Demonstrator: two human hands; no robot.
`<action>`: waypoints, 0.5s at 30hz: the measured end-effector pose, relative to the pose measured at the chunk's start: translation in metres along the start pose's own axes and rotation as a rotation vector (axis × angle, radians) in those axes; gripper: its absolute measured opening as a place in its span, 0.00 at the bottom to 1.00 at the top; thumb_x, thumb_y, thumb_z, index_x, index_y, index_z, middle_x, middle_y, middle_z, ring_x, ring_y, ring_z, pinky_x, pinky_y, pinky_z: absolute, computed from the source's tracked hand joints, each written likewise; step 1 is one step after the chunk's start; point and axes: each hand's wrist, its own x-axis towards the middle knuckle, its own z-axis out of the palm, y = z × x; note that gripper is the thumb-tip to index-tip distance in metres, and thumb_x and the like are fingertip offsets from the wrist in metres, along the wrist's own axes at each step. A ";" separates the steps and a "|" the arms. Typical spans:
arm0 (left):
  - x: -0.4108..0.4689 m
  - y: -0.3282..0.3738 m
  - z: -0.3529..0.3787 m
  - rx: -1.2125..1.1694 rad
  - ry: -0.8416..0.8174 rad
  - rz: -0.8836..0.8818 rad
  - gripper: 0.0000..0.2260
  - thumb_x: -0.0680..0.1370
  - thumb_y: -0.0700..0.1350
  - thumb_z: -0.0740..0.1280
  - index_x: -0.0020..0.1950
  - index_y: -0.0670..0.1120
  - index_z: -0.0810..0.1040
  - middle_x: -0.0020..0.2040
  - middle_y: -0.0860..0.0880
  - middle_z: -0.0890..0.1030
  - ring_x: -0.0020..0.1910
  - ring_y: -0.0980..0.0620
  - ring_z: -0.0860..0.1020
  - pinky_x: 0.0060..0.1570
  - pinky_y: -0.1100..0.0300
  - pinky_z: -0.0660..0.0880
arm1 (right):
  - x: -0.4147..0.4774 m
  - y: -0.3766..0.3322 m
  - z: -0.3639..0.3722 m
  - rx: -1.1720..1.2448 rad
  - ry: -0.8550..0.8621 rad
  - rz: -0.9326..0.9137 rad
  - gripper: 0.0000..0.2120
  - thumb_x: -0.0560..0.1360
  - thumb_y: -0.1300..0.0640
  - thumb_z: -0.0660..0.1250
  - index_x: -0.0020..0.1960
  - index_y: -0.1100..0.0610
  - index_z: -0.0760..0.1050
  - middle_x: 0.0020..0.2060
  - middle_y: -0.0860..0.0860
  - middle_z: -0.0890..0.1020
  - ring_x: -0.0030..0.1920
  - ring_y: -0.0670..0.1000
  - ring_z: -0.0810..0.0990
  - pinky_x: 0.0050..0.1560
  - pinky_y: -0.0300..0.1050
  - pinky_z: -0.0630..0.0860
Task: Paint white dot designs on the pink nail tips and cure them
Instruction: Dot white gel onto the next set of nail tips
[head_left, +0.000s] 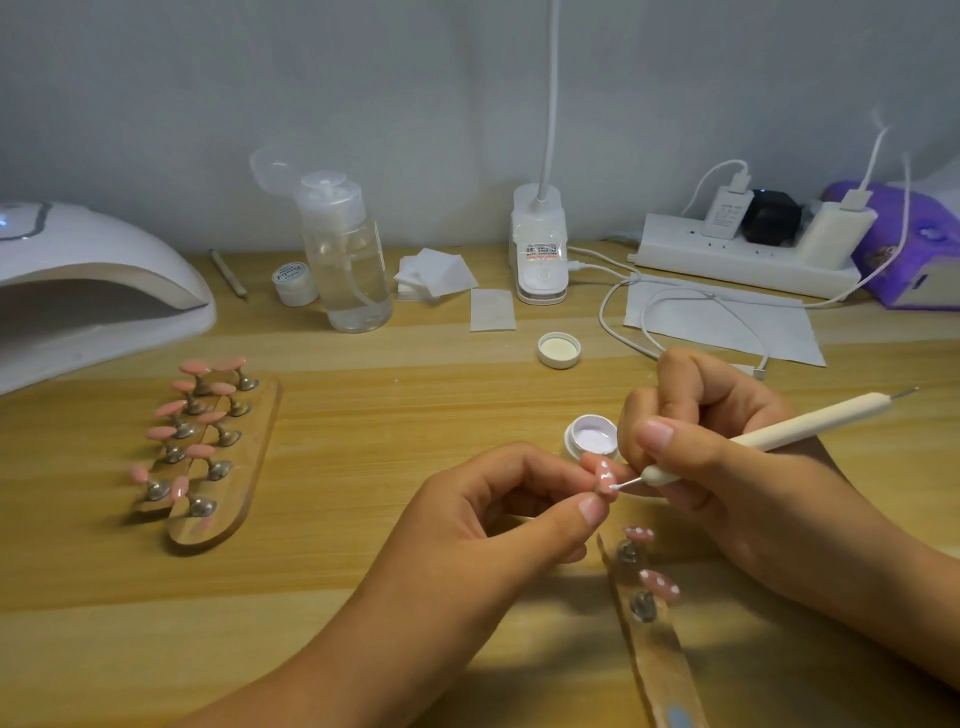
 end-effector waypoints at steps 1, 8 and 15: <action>0.000 0.000 0.000 0.003 0.000 0.001 0.03 0.69 0.43 0.71 0.39 0.51 0.84 0.40 0.54 0.84 0.39 0.60 0.79 0.40 0.67 0.76 | 0.000 0.000 0.000 0.000 0.000 0.000 0.09 0.67 0.56 0.70 0.32 0.52 0.72 0.26 0.50 0.74 0.28 0.45 0.72 0.33 0.34 0.73; -0.001 -0.001 -0.001 0.023 0.005 0.006 0.03 0.69 0.44 0.72 0.40 0.51 0.84 0.41 0.54 0.84 0.39 0.60 0.79 0.42 0.65 0.78 | 0.000 0.001 -0.001 0.001 0.006 -0.006 0.09 0.67 0.56 0.69 0.32 0.52 0.71 0.26 0.50 0.73 0.28 0.45 0.72 0.33 0.33 0.73; 0.000 0.000 0.000 0.017 0.007 0.006 0.04 0.69 0.44 0.71 0.39 0.52 0.84 0.39 0.55 0.83 0.38 0.61 0.78 0.40 0.66 0.77 | 0.000 0.001 0.000 0.012 0.019 -0.002 0.09 0.67 0.56 0.69 0.31 0.52 0.71 0.26 0.51 0.73 0.29 0.46 0.70 0.32 0.33 0.71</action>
